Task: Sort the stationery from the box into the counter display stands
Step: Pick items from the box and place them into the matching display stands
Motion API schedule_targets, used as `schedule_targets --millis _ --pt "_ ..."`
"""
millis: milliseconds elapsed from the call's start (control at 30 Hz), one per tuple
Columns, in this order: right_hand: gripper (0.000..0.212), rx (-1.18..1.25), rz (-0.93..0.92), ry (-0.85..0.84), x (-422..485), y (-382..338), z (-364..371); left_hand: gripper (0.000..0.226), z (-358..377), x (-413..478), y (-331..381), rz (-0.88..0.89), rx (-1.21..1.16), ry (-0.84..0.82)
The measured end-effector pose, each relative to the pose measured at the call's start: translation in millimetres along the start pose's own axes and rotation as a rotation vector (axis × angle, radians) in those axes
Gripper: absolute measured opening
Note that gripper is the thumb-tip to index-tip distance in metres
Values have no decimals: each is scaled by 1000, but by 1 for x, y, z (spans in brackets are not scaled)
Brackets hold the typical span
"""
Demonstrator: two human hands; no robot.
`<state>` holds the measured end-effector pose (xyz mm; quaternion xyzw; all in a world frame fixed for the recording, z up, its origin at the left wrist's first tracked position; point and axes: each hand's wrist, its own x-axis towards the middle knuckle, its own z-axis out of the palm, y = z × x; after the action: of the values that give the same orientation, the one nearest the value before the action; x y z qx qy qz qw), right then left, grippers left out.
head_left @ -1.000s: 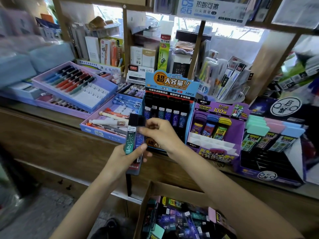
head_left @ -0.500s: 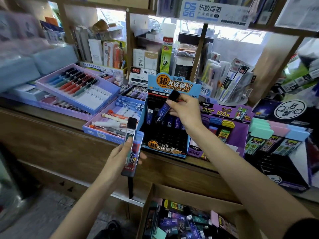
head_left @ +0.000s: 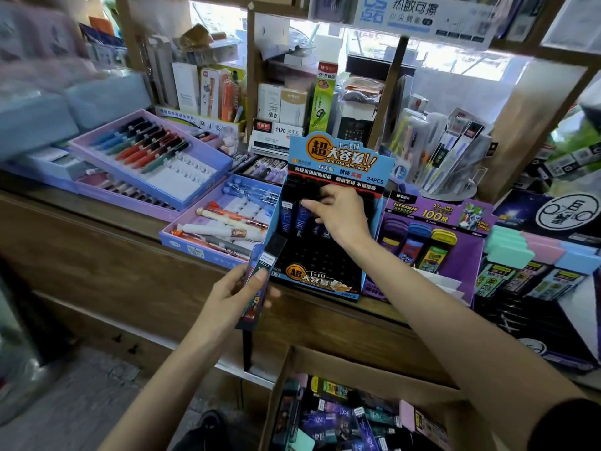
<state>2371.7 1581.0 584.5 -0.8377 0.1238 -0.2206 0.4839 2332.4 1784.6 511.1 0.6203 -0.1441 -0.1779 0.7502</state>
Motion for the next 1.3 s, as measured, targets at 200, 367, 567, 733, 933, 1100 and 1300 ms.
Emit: schedule_targets --millis 200,367,567,733,933,1100,1300 --pt "27 -185 -13 -2 2 6 10 31 2 0 0 21 12 0" --pt "42 -504 -25 -93 -2 1 6 32 3 0 1 22 6 -8" --pt "33 120 110 -201 -50 -13 -9 30 8 2 3 16 -13 -11" --pt "19 142 93 -259 -88 -13 -6 31 24 1 7 18 14 -39" --pt "6 337 157 -187 -86 -8 -19 38 34 -4 10 19 36 -67" --pt "11 496 121 23 -49 -19 -54 30 29 -4 14 22 68 -29" --pt "14 122 -45 131 -22 -8 -43 18 24 -5 16 13 53 27"
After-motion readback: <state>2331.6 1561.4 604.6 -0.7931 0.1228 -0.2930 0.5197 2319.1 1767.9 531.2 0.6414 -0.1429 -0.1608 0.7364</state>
